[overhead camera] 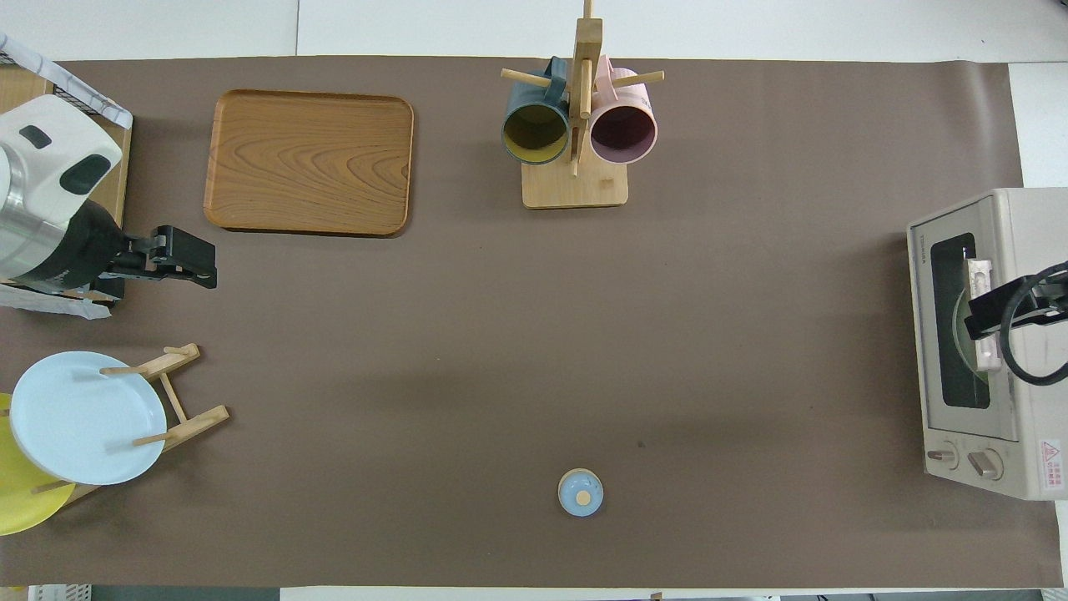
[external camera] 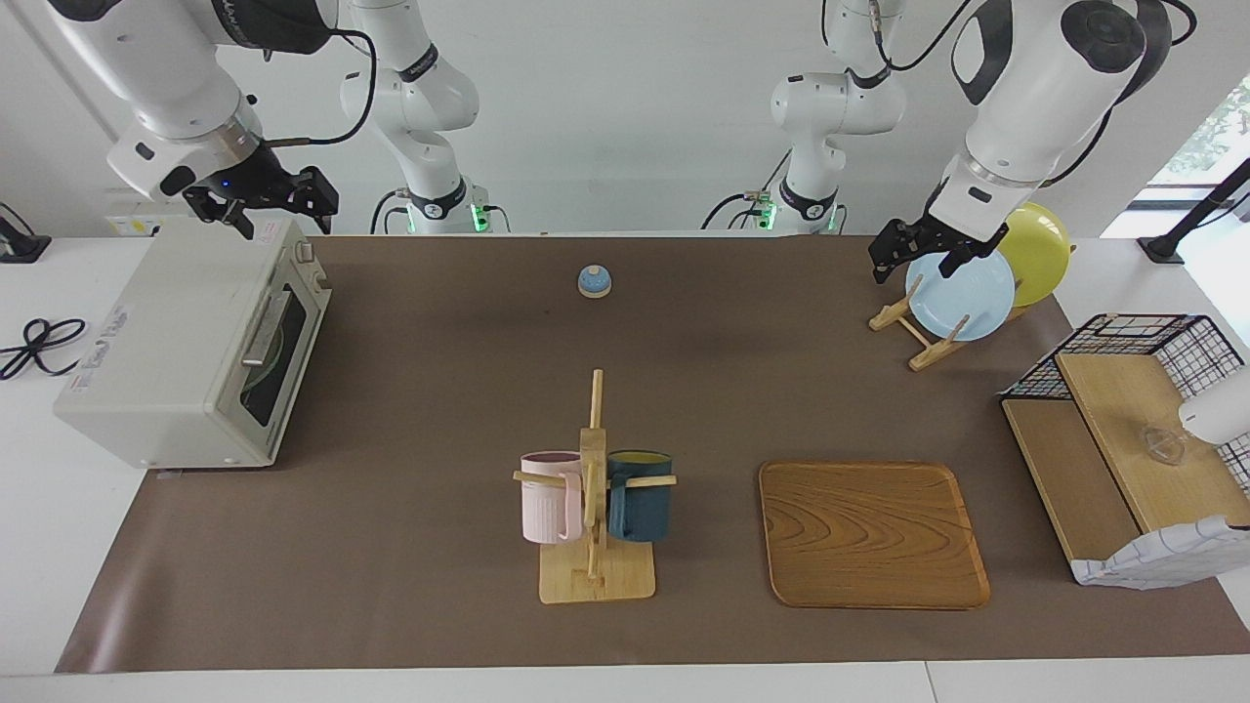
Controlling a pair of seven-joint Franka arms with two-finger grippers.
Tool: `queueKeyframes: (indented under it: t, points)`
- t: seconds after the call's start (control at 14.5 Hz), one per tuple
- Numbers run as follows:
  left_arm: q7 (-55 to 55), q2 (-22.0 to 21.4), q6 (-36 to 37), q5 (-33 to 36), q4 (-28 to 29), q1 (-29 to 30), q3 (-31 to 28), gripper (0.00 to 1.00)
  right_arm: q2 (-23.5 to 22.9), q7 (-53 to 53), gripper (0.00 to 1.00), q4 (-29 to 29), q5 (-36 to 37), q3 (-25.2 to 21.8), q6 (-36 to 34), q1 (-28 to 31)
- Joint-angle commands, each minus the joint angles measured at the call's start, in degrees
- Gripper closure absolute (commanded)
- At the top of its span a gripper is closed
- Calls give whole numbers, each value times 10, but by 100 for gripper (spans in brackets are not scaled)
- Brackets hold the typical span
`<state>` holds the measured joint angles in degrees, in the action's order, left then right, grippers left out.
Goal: Put corn in oven
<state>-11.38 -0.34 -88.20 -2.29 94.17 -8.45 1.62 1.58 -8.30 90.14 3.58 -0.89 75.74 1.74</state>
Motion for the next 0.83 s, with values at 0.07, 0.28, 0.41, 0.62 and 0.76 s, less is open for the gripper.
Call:
queueKeyframes:
  t: [0.07, 0.28, 0.41, 0.62, 0.76]
  points:
    - [1, -6, 6, -5, 1, 7, 3, 0, 9, 9, 0, 8, -10, -9, 39, -7]
    - [1, -6, 7, -5, 0, 7, 3, 0, 9, 8, 0, -1, -13, -8, 39, -8]
    - [1, -6, 6, -5, 0, 7, 3, 0, 9, 8, 0, -1, -30, -9, 38, -8]
    - [1, -6, 6, -5, 0, 7, 3, 0, 8, 8, 0, -1, -35, -8, 38, -7]
    - [1, -6, 7, -5, 1, 7, 3, 0, 4, 9, 0, -1, -35, -7, 43, -7]
